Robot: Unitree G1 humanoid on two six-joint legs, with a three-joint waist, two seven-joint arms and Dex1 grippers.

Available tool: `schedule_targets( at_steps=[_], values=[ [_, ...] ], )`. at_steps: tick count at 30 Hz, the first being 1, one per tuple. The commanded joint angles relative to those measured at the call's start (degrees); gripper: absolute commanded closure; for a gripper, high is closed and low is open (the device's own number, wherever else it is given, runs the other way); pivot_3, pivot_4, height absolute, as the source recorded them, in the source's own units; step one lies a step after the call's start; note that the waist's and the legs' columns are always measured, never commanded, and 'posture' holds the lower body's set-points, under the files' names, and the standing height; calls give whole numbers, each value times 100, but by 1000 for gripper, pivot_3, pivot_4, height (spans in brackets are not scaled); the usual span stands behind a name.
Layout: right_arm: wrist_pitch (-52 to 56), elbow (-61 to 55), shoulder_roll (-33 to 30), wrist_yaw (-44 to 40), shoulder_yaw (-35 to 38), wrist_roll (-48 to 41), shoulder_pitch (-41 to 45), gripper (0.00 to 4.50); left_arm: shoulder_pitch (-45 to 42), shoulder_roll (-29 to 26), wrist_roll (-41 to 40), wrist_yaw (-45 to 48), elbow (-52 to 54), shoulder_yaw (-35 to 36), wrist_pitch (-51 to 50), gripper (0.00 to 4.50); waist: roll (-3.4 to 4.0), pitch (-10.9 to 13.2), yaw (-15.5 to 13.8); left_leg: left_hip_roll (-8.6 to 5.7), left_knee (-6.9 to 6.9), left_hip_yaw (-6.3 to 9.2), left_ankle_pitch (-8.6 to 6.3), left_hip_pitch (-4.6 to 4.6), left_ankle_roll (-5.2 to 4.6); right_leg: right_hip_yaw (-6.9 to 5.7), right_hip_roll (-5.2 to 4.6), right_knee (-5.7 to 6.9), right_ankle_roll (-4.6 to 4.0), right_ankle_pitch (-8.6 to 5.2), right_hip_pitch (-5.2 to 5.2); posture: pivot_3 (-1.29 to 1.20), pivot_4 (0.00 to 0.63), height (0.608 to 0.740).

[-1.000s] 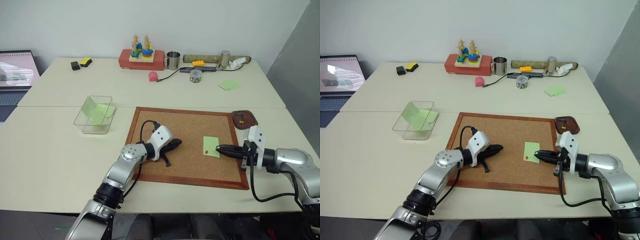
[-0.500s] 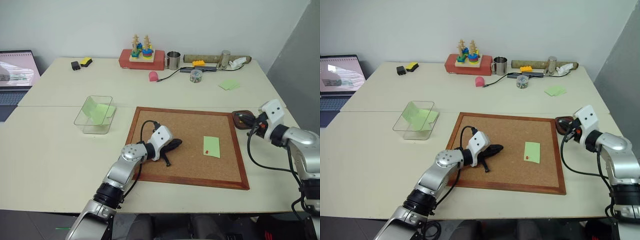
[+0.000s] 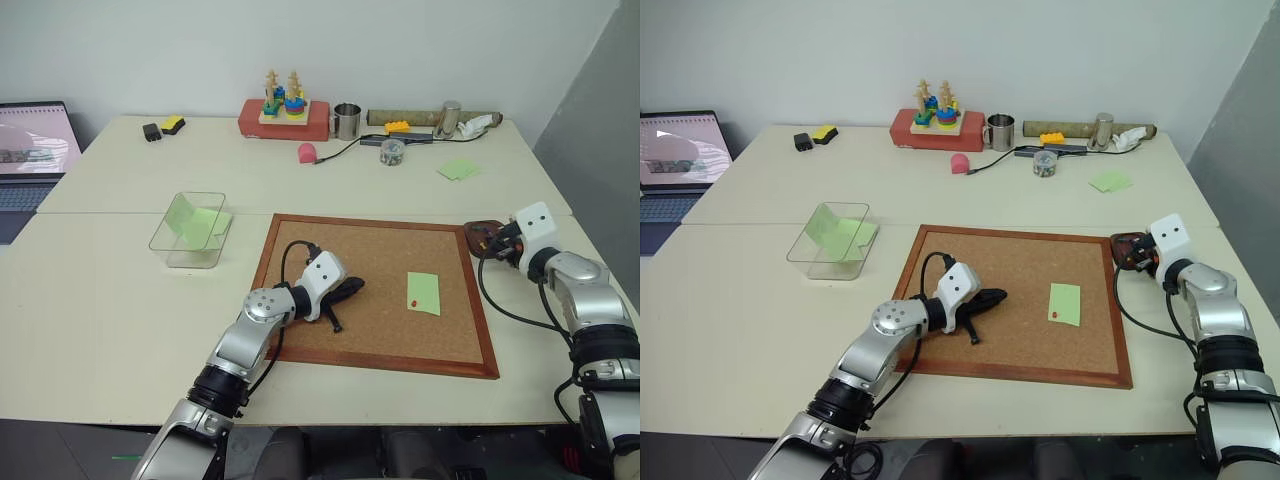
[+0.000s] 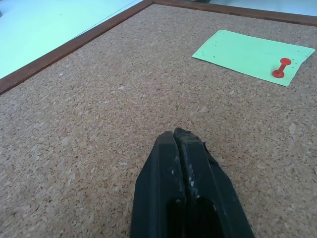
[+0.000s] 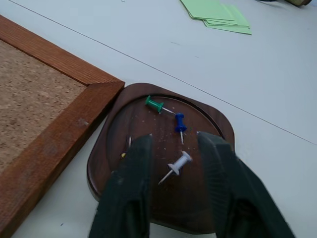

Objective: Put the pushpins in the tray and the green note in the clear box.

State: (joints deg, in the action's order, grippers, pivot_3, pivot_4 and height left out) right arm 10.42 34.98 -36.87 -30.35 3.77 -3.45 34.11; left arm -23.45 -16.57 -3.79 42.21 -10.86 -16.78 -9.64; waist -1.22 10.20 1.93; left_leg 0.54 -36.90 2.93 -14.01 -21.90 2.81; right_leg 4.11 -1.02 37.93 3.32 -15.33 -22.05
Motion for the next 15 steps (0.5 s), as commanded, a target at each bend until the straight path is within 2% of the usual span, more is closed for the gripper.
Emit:
schedule_targets(
  at_steps=[1,7,11,15],
  values=[
    [-222,-268,-53,13,210,-80,131,1972,177,-47,201,-28,-220,-123,-168,4500,1,0,0,0,0,0,0,0,0,0,0,0,0,0,0,0,150,740],
    [114,-1365,-317,-493,581,-593,-72,718,212,-87,198,-19,-194,-110,-172,4500,8,-2,2,0,1,1,0,-4,0,0,0,0,1,0,-2,0,150,740],
    [535,-2373,-514,-1211,727,-1171,-484,718,186,-87,201,-10,-244,-113,-151,4500,8,-2,-5,0,3,3,-1,-5,0,-2,0,-4,1,0,-1,0,150,740],
    [832,-3543,-666,-1775,724,-1633,-1282,718,129,-66,207,-9,-305,-128,-122,4500,8,-3,-7,3,6,9,-1,-5,-1,-6,2,-9,1,-1,1,0,150,740]
  ],
)
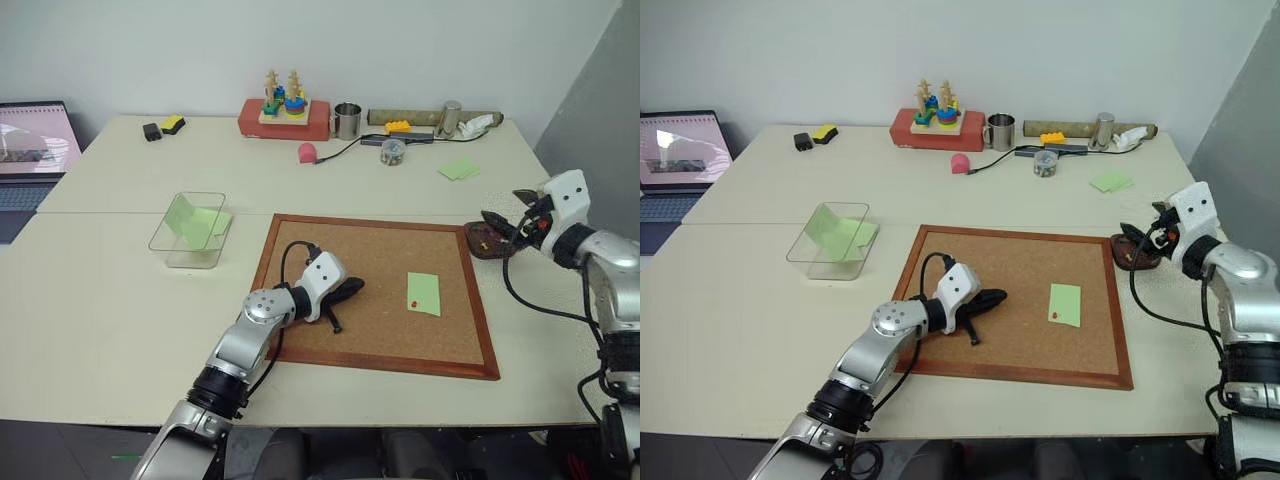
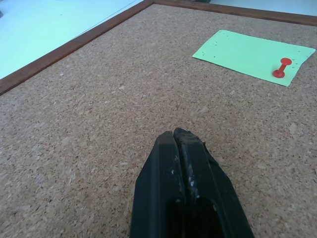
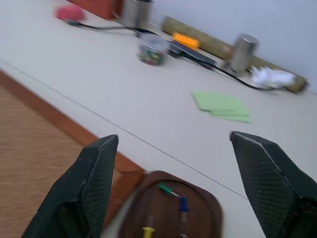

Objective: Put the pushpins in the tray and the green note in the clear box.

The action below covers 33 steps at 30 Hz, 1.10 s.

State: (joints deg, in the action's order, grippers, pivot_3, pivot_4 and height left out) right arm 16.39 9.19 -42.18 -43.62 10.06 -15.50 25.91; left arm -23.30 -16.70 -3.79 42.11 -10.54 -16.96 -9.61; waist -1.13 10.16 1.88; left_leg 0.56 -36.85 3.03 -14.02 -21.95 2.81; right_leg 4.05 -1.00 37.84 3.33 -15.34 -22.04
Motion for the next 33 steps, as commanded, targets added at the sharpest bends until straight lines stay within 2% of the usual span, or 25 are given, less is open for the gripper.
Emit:
schedule_targets(
  at_steps=[1,5,9,16,23,27,33],
  values=[
    [298,-1240,-158,-544,74,-515,-685,718,111,-54,204,4,-343,-109,-120,4500,0,0,-1,0,0,1,0,0,0,-1,0,0,0,0,0,0,150,740],
    [573,-2178,-96,-727,-93,-742,-1477,718,103,-75,202,31,-369,-115,-102,4500,2,-1,-2,-1,-3,0,0,-1,0,1,0,0,1,0,0,0,150,740],
    [463,-2487,-14,-790,-531,-519,-1889,718,69,-81,207,50,-410,-119,-91,4500,0,-1,0,-2,-5,-2,0,1,0,2,0,0,5,2,0,0,150,740],
    [70,-2013,349,-752,-1080,-178,-1729,718,67,-84,220,60,-411,-125,-89,4500,-1,0,-2,-1,-6,-2,0,1,1,1,0,-4,6,2,0,0,150,740],
    [-174,-1609,537,-827,-1281,-58,-1580,718,108,-101,222,38,-369,-101,-110,4500,-1,0,-4,-1,-4,-2,0,1,1,0,0,-6,6,3,0,0,150,740],
    [-327,-1303,637,-857,-1375,7,-1503,1311,122,-105,226,31,-348,-103,-124,4500,-1,0,-2,-1,-5,-2,0,1,1,0,0,-6,6,3,0,0,150,740],
    [-464,-1119,729,-911,-1395,78,-1479,2711,121,-104,224,35,-345,-110,-123,4500,-1,-1,-2,-1,-3,-1,0,1,1,0,0,-7,6,3,0,0,150,740]
  ],
)
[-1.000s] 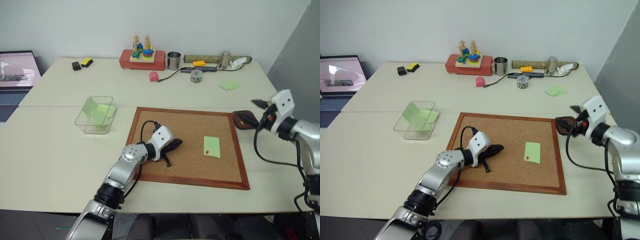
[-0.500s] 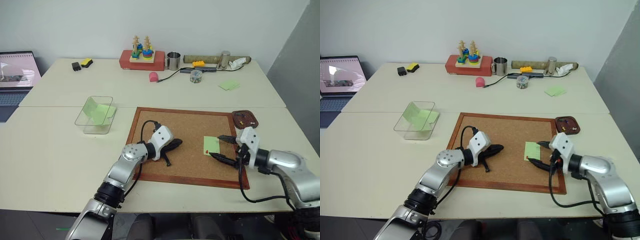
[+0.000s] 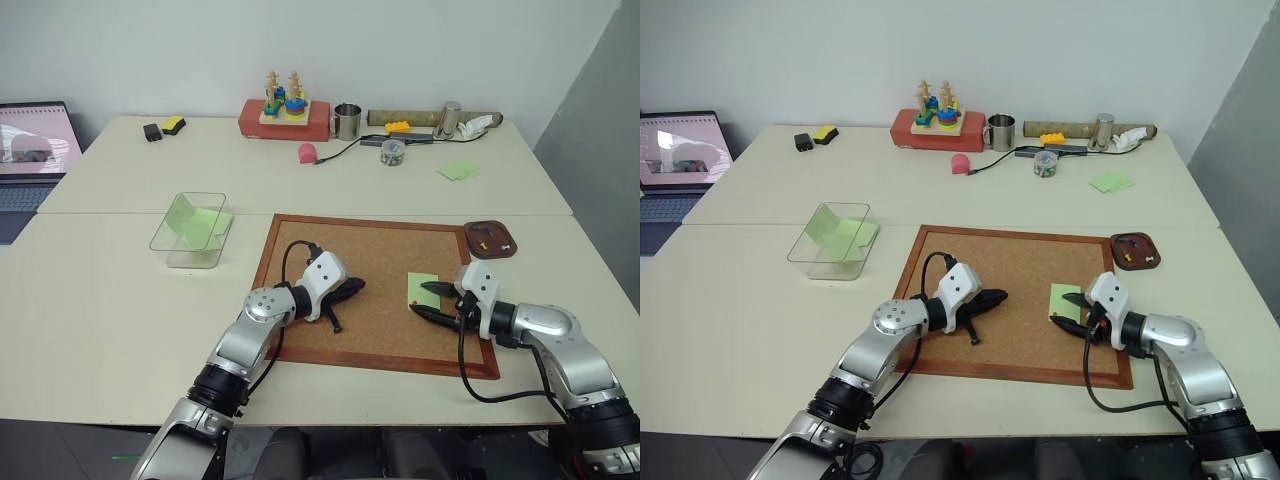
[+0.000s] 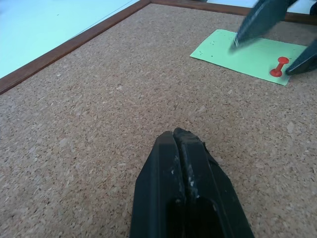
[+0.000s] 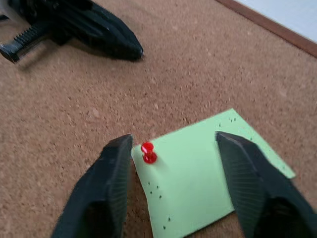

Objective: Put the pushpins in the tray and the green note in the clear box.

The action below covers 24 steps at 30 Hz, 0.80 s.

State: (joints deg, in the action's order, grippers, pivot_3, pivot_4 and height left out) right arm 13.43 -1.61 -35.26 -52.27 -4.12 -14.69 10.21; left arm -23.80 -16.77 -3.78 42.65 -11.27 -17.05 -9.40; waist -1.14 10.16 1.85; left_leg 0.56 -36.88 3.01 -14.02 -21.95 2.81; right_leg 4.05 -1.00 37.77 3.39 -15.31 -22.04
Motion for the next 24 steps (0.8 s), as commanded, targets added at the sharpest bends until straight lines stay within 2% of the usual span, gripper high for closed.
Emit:
schedule_targets(
  at_steps=[1,8,16,24],
  values=[
    [-189,-29,43,-54,22,10,76,2975,170,-96,225,-19,-274,-103,-142,4500,0,0,1,0,0,0,0,0,0,0,0,0,0,0,0,0,150,740],
    [-245,-78,44,-111,-11,4,20,4485,148,-87,222,-23,-305,-102,-132,4500,0,0,3,0,-1,-1,0,0,0,1,0,0,0,0,0,0,150,740],
    [-276,-510,-48,-151,91,-99,121,4495,159,-71,217,-43,-312,-104,-141,4500,0,0,3,0,-2,-1,0,0,0,1,0,0,1,1,0,0,150,740],
    [-490,-1105,-457,-394,52,60,390,4495,69,76,62,-168,-326,66,-215,4500,0,0,0,-1,-2,0,0,0,0,0,0,0,2,1,0,0,150,740]
  ],
)
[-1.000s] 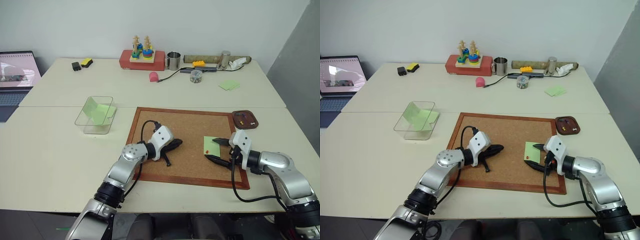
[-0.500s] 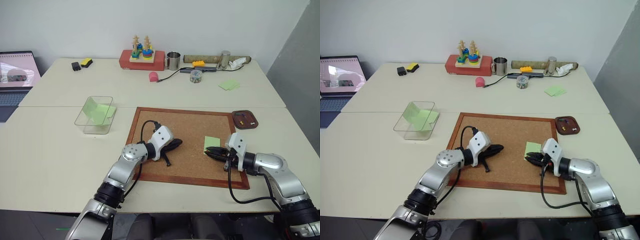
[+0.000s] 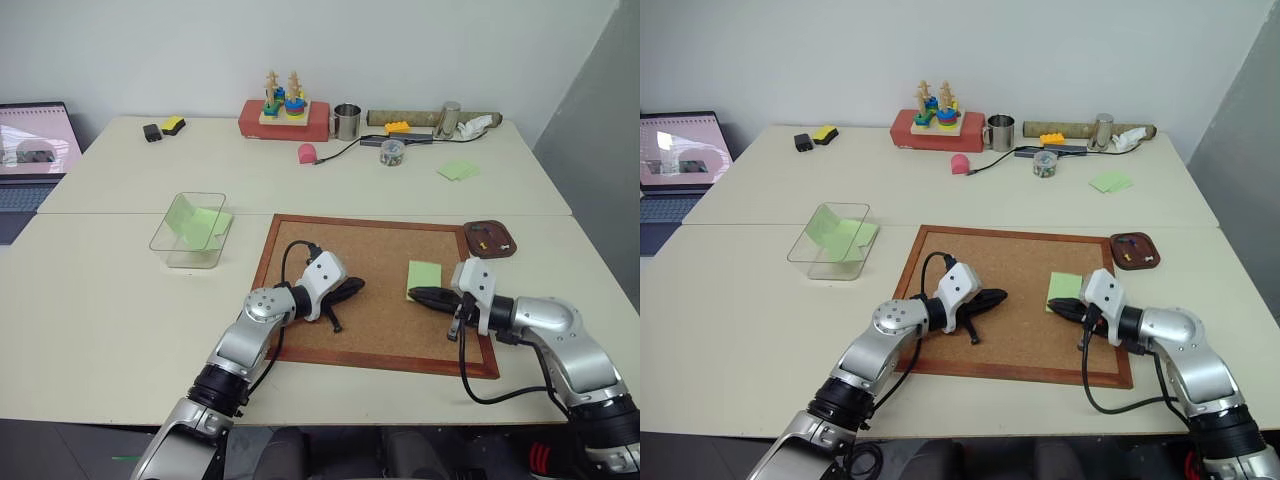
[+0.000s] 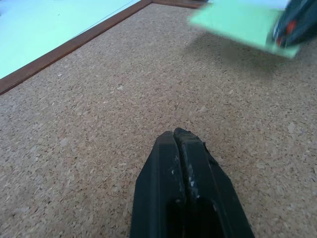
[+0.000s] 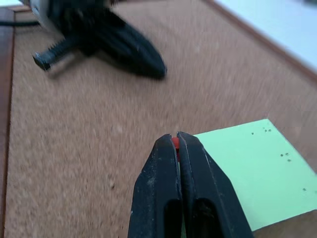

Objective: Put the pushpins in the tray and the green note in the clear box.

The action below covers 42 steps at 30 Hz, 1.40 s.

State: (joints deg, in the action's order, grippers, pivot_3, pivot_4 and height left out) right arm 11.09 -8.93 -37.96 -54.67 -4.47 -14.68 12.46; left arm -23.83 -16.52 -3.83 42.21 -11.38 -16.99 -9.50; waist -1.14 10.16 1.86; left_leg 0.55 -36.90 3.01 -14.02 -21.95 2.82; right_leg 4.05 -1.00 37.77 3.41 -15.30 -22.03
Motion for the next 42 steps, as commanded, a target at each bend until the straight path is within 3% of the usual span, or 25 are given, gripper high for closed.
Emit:
schedule_targets(
  at_steps=[1,6,7,8,16,23,34,42],
  values=[
    [-342,-399,-235,-183,57,123,211,4495,22,72,33,-153,-269,118,-177,4500,0,0,-1,0,0,1,0,0,0,-1,0,-1,0,0,1,0,150,740],
    [-935,-332,-329,-189,-93,532,530,4495,-170,120,-657,-22,389,679,-559,4500,-14,10,-1,0,-4,1,0,-4,0,-1,-1,-1,6,3,-2,0,150,740],
    [-1117,-285,-328,-162,-123,648,607,4500,-173,85,-908,88,610,815,-769,4112,-20,18,8,1,-3,2,0,-4,0,-2,0,-1,6,3,-2,0,150,740],
    [-1286,-235,-308,-113,-136,748,682,4500,-162,52,-1173,189,820,951,-1018,4082,-24,25,19,1,-2,1,0,-11,0,-1,1,-1,6,3,-11,0,150,740],
    [-2579,315,-155,176,-264,1418,1275,4500,-145,215,-3641,165,1916,2075,-3475,2355,-28,31,-14,4,-3,16,0,-83,3,-18,-9,-1,-21,19,-65,0,150,740],
    [-3494,508,-85,241,-442,1666,1533,4500,-441,427,-4235,-68,1804,2272,-3961,1042,-30,33,-20,-5,-8,22,0,-84,5,-25,-12,-2,-25,22,-62,0,150,740],
    [-3967,476,169,310,-737,1744,1650,4500,-951,733,-4284,-9,1250,2117,-3856,1042,-30,33,-18,-4,-8,22,1,-82,6,-24,-10,0,-27,23,-62,0,150,740],
    [-4049,544,253,352,-787,1798,1640,4500,-859,644,-4194,208,1217,1934,-3748,2902,-30,33,-18,-5,-8,23,2,-82,6,-24,-11,1,-28,23,-62,0,150,740]
  ],
)
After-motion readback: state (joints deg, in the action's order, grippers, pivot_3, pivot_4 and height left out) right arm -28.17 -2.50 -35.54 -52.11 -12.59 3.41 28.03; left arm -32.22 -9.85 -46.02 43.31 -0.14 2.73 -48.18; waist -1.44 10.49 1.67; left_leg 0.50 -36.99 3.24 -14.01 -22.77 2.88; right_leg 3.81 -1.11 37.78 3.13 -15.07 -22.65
